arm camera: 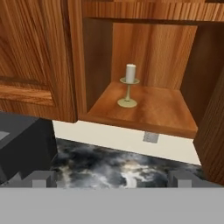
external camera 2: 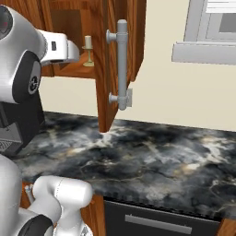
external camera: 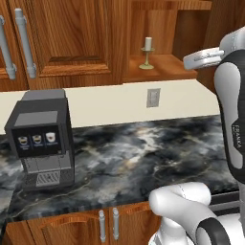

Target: Get the candle and the liquor from the cabinet and move them to the dining counter.

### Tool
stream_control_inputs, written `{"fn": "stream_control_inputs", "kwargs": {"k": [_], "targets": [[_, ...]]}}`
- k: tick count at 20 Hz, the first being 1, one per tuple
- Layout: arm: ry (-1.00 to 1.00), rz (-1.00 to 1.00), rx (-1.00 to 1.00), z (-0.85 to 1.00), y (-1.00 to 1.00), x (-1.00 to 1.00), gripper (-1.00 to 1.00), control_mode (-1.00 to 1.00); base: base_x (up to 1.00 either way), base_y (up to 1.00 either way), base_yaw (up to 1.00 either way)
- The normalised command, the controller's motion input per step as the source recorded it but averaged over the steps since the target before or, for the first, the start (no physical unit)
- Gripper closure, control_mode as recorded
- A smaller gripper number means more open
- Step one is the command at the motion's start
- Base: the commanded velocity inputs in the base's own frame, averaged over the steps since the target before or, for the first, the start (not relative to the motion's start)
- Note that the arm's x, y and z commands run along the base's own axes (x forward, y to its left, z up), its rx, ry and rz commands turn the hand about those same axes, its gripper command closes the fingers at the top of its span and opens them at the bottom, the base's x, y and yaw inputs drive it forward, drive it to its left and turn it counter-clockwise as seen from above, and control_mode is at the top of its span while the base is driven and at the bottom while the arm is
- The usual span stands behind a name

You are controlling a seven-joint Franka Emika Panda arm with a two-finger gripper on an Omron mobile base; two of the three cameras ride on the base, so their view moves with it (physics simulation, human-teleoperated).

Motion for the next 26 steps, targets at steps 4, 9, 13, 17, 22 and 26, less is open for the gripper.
{"fn": "stream_control_inputs", "kwargs": {"k": [4,9,13,17,22,26], "targets": [[0.0,0.02,0.04,0.0,0.0,0.47,-1.0,-1.0,0.0,0.0,0.0],[0.0,0.0,0.01,0.0,0.0,0.39,-1.0,-1.0,0.0,0.0,0.0],[0.0,0.0,0.0,0.0,0.0,0.33,-1.0,-1.0,0.0,0.0,0.0],[-0.01,0.0,0.0,0.0,0.0,0.26,-1.0,-1.0,0.0,0.0,0.0],[-0.01,0.0,0.0,0.0,0.0,0.36,-1.0,-1.0,0.0,0.0,0.0],[-0.04,0.01,0.0,0.0,0.0,0.33,-1.0,-1.0,0.0,0.0,0.0]]}}
